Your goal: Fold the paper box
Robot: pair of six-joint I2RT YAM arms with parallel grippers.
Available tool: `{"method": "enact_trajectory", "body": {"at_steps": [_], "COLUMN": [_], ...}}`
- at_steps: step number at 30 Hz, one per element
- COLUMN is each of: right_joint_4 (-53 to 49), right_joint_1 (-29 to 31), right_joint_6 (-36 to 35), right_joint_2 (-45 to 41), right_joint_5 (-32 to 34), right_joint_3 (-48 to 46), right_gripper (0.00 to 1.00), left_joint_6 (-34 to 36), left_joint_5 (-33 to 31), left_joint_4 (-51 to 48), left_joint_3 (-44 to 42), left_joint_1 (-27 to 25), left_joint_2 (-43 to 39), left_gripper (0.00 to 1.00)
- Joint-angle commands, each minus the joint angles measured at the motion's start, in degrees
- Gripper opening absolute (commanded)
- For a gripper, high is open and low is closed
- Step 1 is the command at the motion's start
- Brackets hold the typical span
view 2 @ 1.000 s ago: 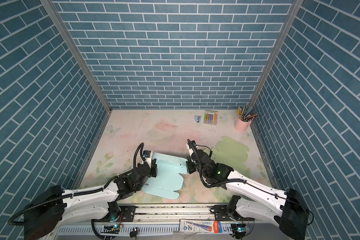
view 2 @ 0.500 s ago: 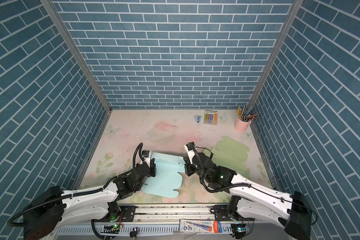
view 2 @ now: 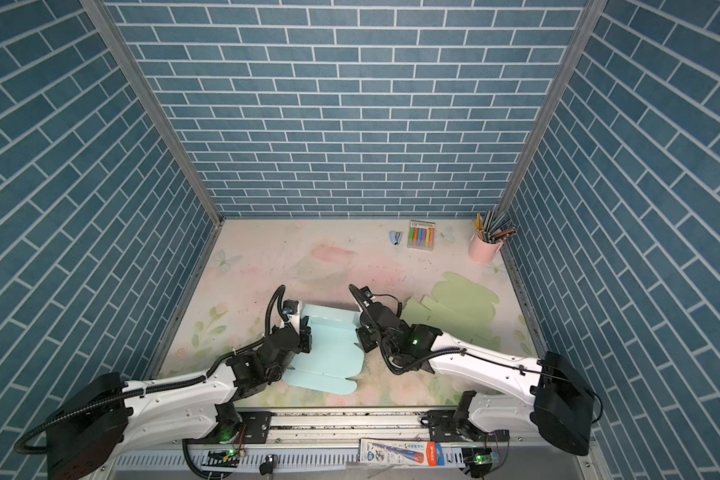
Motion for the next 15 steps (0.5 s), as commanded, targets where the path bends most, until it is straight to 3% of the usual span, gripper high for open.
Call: {"method": "enact_trajectory", "body": {"at_steps": [1, 9, 15], "right_joint_4": [2.47, 4.56, 8.70], "right_joint_1": [0.19, 0.19, 0.19], "right_joint_6": [-1.67, -3.16, -3.93], "right_joint_2": [2.22, 2.88, -6.14], "right_joint_5": [-1.52, -2.14, -3.21], "right_joint_3": [3.10, 4.20, -3.02], "right_gripper": [0.00, 0.00, 0.00], "left_joint_6": [-0.32, -1.54, -4.74], "left_joint_5": [0.34, 3.53, 11.09], "left_joint_4": [0.53, 0.46, -2.38], "left_joint_3": [0.09, 0.18, 0.09], "left_joint_1": [0.45, 0.86, 6.30], "left_joint_2": [-0.79, -1.83, -6.26], "left_gripper": [0.00, 0.00, 0.00]}}
